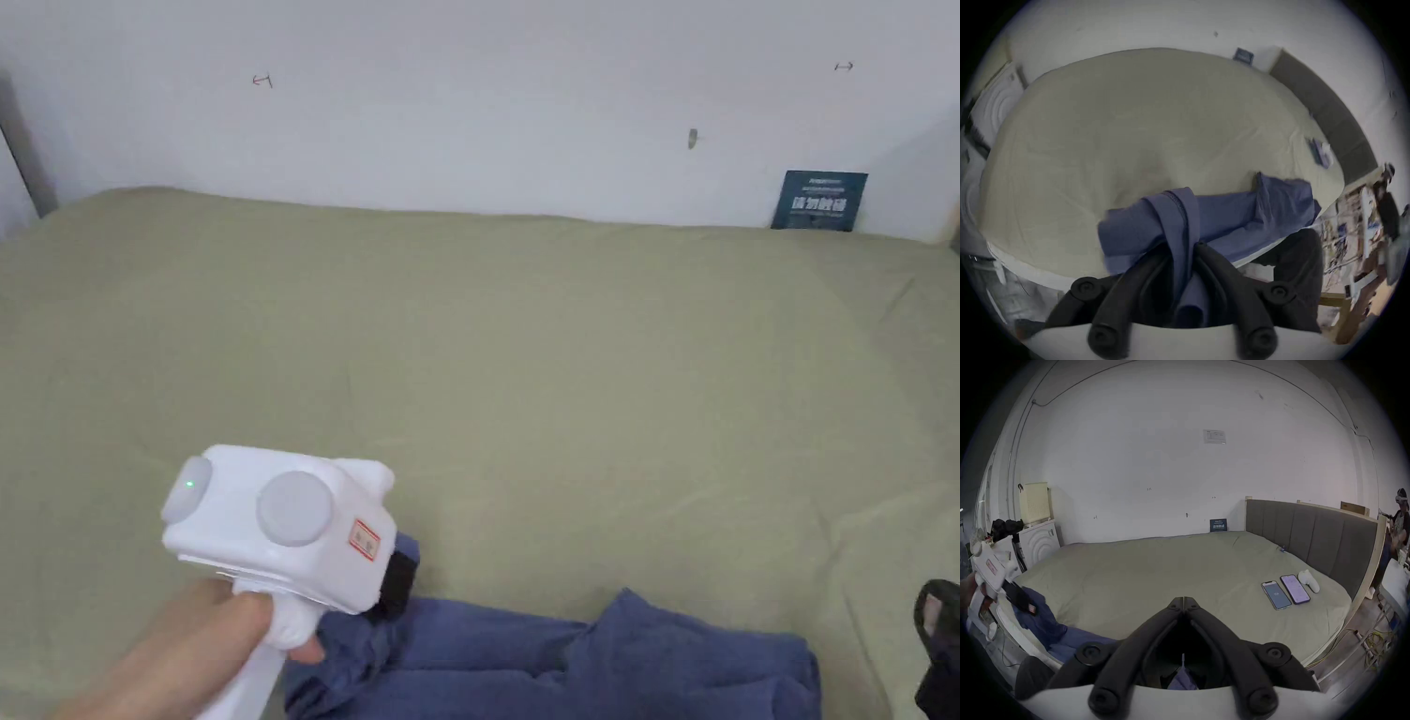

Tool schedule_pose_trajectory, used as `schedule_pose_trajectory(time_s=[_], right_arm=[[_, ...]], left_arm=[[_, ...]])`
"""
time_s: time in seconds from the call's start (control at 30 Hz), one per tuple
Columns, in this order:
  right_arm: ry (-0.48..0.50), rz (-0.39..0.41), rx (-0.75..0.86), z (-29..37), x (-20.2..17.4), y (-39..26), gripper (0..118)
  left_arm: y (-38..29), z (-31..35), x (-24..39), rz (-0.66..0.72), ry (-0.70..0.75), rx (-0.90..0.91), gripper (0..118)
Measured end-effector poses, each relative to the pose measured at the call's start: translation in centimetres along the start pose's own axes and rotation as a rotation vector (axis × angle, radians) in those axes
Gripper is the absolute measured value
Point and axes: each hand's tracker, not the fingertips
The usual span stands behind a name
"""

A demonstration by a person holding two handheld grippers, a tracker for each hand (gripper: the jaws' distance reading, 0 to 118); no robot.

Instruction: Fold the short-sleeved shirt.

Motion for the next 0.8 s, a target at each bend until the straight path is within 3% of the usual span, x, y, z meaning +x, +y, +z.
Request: schedule_pose_trajectory(time_s=[0.13, 0.17, 0.2, 0.27, 0.37, 0.4, 0.43, 0.47, 0.53, 0.63, 0.8], right_arm=[[-0.006, -0.025, -0.013, 0.0, 0.7, 0.0, 0], [-0.009, -0.026, -0.015, 0.0, 0.9, 0.0, 0], [-0.014, -0.026, -0.016, 0.0, 1.0, 0.0, 0], [-0.02, -0.029, -0.021, -0.1, 1.3, 0.0, 0], [-0.016, -0.041, -0.029, -0.5, 1.5, 0.0, 0], [-0.012, -0.048, -0.036, -0.6, 1.5, -0.1, 0], [-0.006, -0.056, -0.044, -0.8, 1.4, -0.2, 0], [0.005, -0.064, -0.049, -0.9, 1.4, -0.3, 0], [0.011, -0.071, -0.054, -1.1, 1.1, -0.6, 0], [0.016, -0.066, -0.067, -1.3, 0.6, -1.0, 0], [0.021, -0.062, -0.106, -1.7, 0.0, -1.8, 0]], left_arm=[[-0.2, -5.7, 3.8, -0.099, -0.044, 0.007, 55], [-0.2, -6.7, 4.1, -0.087, -0.06, -0.001, 96], [-0.2, -7.3, 4.7, -0.076, -0.115, -0.034, 118], [0.0, -6.7, 3.7, -0.003, -0.202, -0.027, 117], [-0.2, -2.9, 0.9, 0.08, -0.268, 0.098, 106], [-0.5, -1.8, -0.5, 0.106, -0.289, 0.136, 75], [-0.8, -1.3, -1.8, 0.131, -0.283, 0.159, 27], [-0.8, -1.0, -2.8, 0.164, -0.285, 0.154, 0], [-1.2, -1.4, -5.0, 0.187, -0.246, 0.134, 0], [-1.3, -4.1, -6.0, 0.267, -0.31, 0.05, 0], [-2.1, -12.0, -2.0, 0.286, -0.459, -0.077, 0]])
